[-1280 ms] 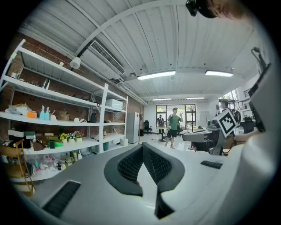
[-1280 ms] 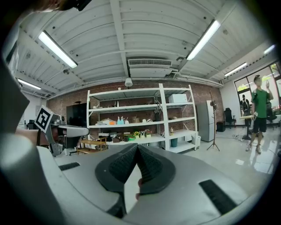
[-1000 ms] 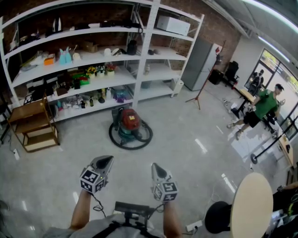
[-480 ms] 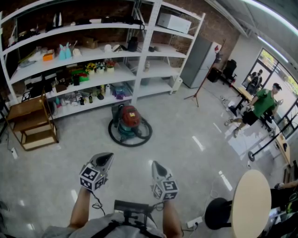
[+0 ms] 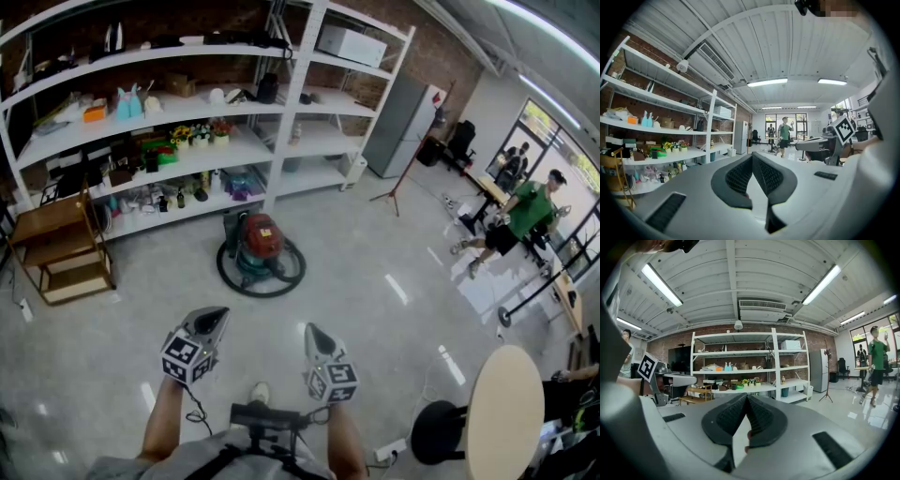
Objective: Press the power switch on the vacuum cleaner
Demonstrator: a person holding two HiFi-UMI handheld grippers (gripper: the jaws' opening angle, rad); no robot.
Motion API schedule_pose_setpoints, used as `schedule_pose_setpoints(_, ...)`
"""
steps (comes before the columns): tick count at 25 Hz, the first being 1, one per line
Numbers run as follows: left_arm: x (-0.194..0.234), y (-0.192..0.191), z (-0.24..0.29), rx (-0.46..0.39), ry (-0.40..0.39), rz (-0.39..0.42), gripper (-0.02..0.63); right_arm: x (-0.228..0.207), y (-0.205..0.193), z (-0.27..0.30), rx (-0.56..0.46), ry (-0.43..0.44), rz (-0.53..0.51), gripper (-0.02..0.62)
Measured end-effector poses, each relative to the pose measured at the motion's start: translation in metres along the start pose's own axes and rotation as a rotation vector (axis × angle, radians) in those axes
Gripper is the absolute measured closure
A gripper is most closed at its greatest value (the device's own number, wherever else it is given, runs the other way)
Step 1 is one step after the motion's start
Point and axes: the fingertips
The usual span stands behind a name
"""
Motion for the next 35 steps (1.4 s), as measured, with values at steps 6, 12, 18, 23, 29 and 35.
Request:
schedule_pose_setpoints(6, 0.013, 0.003, 0.023, 0.005, -0.008, 0.000, 0.600, -0.018, -0.001, 0.023, 0.009, -0.008, 0.013, 0.583)
schedule_pose_setpoints(12, 0.032, 0.012, 0.061, 0.005, -0.003, -0.002, 0.600, -0.046, 0.007, 0.055, 0.008, -0.010, 0.012, 0.583)
schedule_pose_setpoints(18, 0.052, 0.029, 0.101, 0.005, 0.008, 0.002, 0.600, -0.074, 0.023, 0.090, 0.006, 0.006, 0.020, 0.583)
schedule_pose_setpoints(23, 0.064, 0.036, 0.130, 0.003, 0.035, 0.004, 0.600, -0.096, 0.028, 0.117, 0.009, 0.030, 0.019, 0.583)
schedule_pose_setpoints(29, 0.078, 0.040, 0.156, 0.017, 0.056, -0.005, 0.600, -0.117, 0.038, 0.146, 0.011, 0.064, 0.021, 0.583)
schedule_pose_setpoints(35, 0.085, 0.042, 0.179, 0.023, 0.071, -0.004, 0.600, -0.138, 0.045, 0.166, -0.003, 0.075, 0.020, 0.583)
Point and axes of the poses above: the fingertips, and each gripper's own axes: z forward along the fingers, x to its left, y out of its top, and after that the axes turned 7 degrees about x, right-handed
